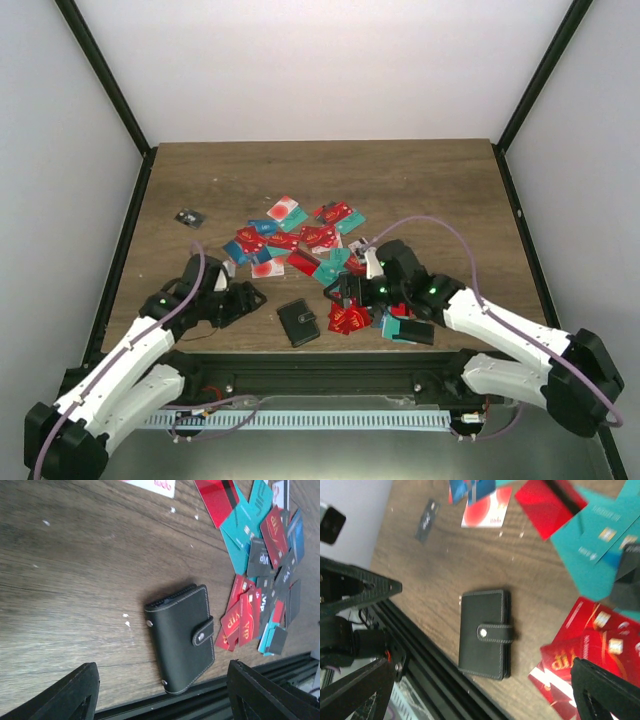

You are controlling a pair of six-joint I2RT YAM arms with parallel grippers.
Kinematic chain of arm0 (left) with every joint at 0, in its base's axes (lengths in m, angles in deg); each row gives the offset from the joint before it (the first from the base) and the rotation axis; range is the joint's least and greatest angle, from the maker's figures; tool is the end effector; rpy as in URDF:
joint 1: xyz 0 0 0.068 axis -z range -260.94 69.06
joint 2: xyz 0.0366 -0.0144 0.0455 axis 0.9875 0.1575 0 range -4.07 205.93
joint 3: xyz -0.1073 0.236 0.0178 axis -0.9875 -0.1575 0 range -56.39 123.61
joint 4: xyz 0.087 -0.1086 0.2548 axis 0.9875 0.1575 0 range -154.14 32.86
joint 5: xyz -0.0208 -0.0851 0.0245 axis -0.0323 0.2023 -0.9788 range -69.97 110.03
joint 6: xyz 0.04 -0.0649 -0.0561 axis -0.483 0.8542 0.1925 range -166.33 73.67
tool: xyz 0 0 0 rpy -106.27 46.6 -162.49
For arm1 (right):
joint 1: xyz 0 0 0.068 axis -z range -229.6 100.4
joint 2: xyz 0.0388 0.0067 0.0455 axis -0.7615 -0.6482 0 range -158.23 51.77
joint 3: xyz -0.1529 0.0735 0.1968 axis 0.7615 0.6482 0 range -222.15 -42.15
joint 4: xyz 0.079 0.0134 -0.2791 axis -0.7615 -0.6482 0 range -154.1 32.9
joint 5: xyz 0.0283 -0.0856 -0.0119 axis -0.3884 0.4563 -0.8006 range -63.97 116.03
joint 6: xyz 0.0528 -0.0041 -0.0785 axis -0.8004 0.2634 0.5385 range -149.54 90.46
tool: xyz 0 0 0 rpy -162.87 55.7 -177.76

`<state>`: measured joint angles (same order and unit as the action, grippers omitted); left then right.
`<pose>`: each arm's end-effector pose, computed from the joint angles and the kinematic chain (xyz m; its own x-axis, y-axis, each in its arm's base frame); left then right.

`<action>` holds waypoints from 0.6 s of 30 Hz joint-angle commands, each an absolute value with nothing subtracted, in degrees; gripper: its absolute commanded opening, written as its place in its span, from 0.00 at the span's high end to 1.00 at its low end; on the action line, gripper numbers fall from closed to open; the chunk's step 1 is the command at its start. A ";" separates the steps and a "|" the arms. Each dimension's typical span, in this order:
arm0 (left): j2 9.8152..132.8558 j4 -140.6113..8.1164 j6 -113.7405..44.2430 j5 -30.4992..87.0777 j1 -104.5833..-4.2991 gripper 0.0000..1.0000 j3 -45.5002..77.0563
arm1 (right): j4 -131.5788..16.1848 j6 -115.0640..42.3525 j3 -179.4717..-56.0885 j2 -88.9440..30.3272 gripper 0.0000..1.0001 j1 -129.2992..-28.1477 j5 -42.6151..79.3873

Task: Put the credit cards into the card holder
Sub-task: Open the credit card at the center of the board.

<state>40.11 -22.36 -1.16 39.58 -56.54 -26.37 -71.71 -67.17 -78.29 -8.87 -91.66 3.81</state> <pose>0.1783 -0.1124 0.1508 -0.9290 -0.3124 -0.1981 -0.1403 0.7931 -0.5927 0.1950 0.2195 0.1755 -0.8825 -0.0351 -0.4689 -0.3778 0.6467 0.6626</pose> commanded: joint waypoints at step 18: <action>57.11 -42.14 6.67 37.30 -40.63 0.43 -30.81 | -67.08 -73.63 -73.96 -13.47 0.08 -101.63 8.56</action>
